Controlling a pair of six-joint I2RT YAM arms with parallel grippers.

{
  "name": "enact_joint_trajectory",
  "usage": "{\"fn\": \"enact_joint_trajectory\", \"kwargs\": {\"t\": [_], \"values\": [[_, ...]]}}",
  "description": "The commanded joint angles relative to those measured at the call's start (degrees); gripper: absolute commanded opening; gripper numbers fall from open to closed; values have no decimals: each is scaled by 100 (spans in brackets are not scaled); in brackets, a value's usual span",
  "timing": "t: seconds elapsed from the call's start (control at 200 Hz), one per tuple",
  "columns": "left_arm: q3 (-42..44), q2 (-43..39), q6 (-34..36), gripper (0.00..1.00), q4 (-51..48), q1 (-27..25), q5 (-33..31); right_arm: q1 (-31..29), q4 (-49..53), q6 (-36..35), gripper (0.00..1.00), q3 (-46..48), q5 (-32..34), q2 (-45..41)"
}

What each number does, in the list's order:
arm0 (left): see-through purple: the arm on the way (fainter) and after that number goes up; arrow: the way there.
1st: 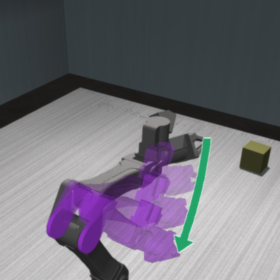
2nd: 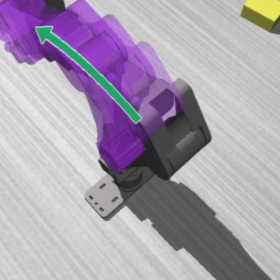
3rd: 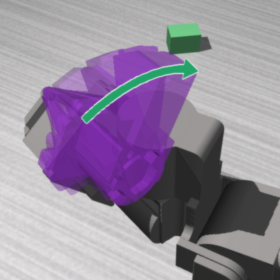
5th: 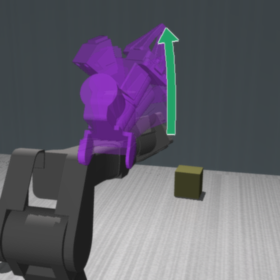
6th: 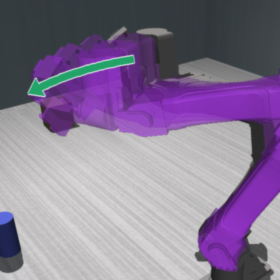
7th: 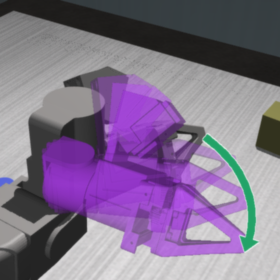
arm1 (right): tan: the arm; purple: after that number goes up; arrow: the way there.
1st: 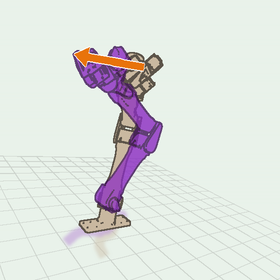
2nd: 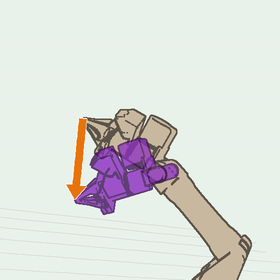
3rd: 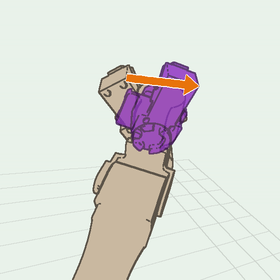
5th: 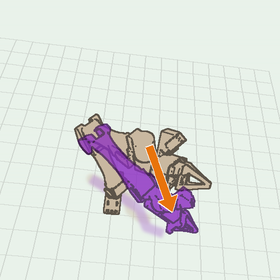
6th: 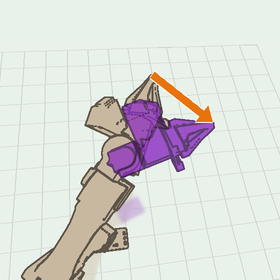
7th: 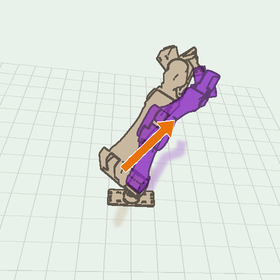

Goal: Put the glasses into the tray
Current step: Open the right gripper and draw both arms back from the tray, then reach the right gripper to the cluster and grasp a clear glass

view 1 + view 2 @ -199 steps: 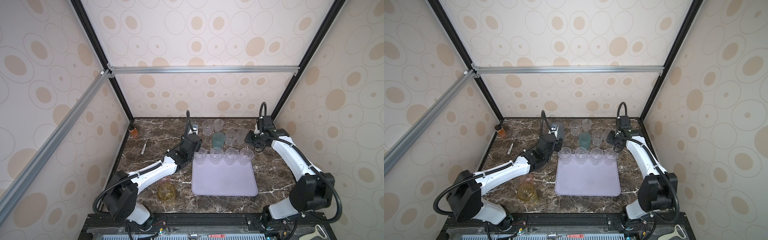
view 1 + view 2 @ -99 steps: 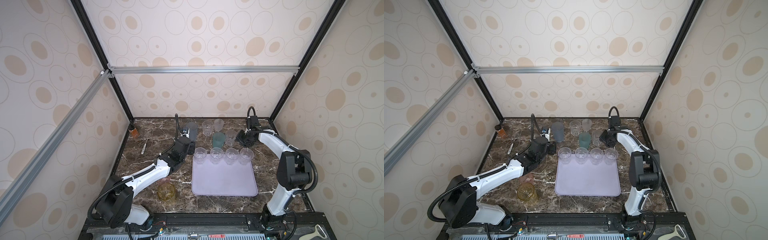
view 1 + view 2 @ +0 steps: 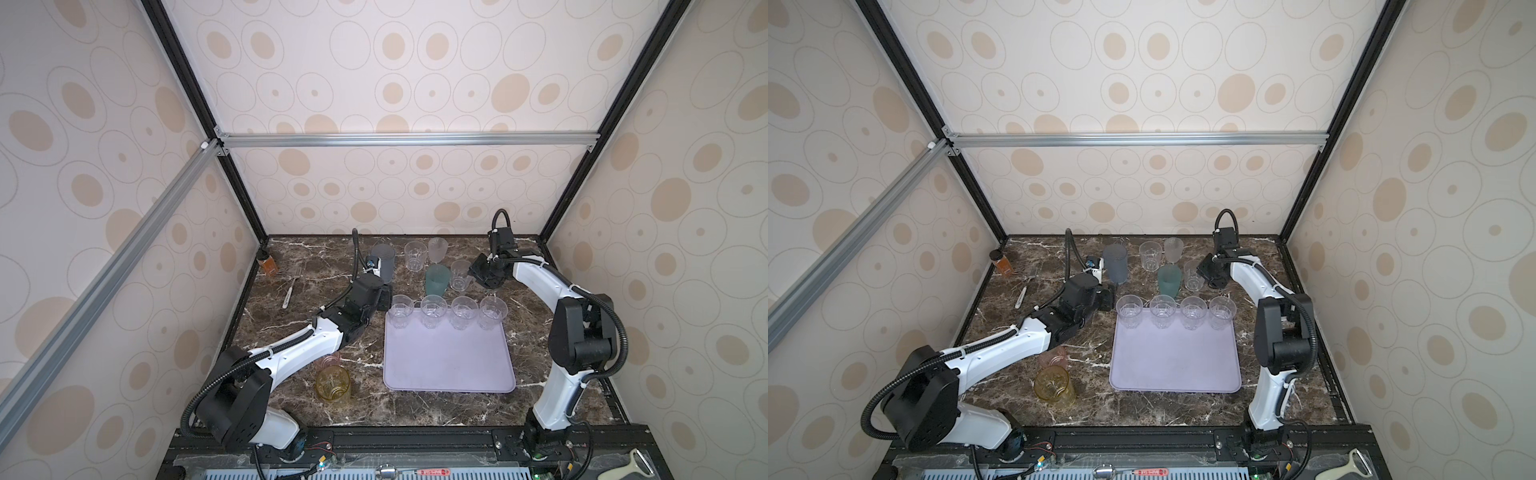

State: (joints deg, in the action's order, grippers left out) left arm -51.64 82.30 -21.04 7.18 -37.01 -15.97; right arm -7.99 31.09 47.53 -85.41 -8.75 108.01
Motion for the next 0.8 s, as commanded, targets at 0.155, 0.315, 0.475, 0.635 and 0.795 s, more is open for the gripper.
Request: {"fn": "enact_joint_trajectory", "kwargs": {"t": [0.155, 0.315, 0.475, 0.635, 0.795], "values": [[-88, 18, -162, 67, 65, 2, 39, -38, -82, 201, 40, -172, 200, 391], [-55, 39, -256, 67, 78, 6, 116, -47, -129, 196, 37, -153, 155, 524], [-52, 40, -284, 67, 74, 6, 143, -70, -118, 102, 30, -251, 216, 628], [-50, 8, -278, 67, 51, 5, 138, -78, -10, -3, 20, -396, 191, 667], [-19, -12, -292, 67, 59, 8, 103, -125, 89, -127, 11, -422, 267, 470]]}}
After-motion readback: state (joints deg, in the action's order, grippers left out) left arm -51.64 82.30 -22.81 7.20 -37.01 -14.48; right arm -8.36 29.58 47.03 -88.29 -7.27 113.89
